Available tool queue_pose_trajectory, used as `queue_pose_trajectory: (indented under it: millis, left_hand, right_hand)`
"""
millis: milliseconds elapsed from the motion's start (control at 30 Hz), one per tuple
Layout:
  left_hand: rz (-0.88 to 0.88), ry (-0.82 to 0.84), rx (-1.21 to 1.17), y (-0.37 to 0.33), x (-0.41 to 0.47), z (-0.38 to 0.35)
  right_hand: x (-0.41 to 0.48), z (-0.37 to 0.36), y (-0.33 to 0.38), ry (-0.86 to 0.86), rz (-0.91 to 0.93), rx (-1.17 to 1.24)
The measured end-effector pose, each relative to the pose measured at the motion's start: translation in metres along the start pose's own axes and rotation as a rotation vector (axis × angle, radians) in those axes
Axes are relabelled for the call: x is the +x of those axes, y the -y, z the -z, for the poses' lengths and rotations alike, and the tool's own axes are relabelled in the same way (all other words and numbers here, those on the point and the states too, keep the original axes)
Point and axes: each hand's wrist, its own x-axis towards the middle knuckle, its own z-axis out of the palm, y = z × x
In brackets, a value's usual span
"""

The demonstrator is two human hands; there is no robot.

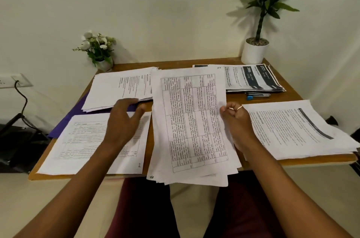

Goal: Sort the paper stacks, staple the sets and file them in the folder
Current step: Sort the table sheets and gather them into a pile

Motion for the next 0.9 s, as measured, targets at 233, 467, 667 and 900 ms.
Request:
queue_pose_trajectory:
  millis: [233, 467, 667, 900]
  left_hand:
    - [0.123, 0.250, -0.448, -0.072, -0.022, -0.005]
    - [0.254, 0.246, -0.658, -0.073, -0.036, -0.019]
    - [0.224, 0.225, -0.516, -0.069, -0.037, -0.025]
    - [0.260, 0.264, -0.496, -0.062, -0.041, -0.024]
  right_hand:
    - [0.001, 0.002, -0.002, 0.023, -0.017, 0.078]
    - [0.002, 0.002, -0.009, 0.030, -0.003, -0.017]
    - [-0.005, 0.001, -0.006, 0.051, -0.014, -0.067]
    - [-0.010, 0.005, 0.009, 0.144, 0.010, 0.038]
